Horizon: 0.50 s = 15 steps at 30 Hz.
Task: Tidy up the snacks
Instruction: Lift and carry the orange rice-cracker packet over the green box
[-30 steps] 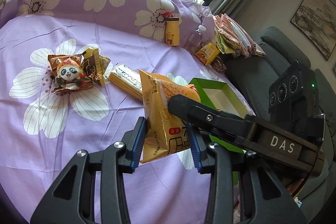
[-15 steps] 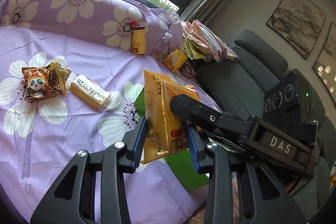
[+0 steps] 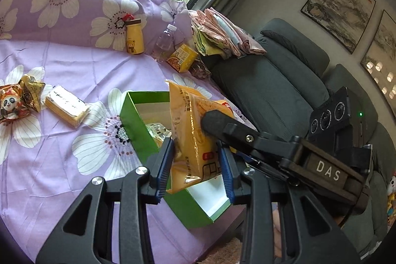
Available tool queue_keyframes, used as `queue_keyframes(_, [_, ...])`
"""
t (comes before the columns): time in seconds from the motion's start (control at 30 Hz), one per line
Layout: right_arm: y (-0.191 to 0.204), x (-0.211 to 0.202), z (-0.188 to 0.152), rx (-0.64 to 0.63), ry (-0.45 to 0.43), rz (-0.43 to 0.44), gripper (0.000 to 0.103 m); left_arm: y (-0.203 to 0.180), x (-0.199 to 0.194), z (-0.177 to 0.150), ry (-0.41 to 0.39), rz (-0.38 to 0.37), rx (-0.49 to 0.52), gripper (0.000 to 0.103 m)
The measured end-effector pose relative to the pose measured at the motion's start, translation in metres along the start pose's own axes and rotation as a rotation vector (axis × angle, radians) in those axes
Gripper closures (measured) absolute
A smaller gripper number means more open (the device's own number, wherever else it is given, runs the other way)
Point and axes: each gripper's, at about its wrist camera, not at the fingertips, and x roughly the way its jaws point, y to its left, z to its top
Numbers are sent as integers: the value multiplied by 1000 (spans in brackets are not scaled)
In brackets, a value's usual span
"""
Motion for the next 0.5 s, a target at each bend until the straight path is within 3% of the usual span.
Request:
queue_keyframes(0.17, [-27,-12,3,79,-25,-53,50,-14,26,-3,38,-18,-3,69])
queue_keyframes(0.5, [-70,-12,6,174,4,-97,50,-18,65,-8,121,-33,-49,69])
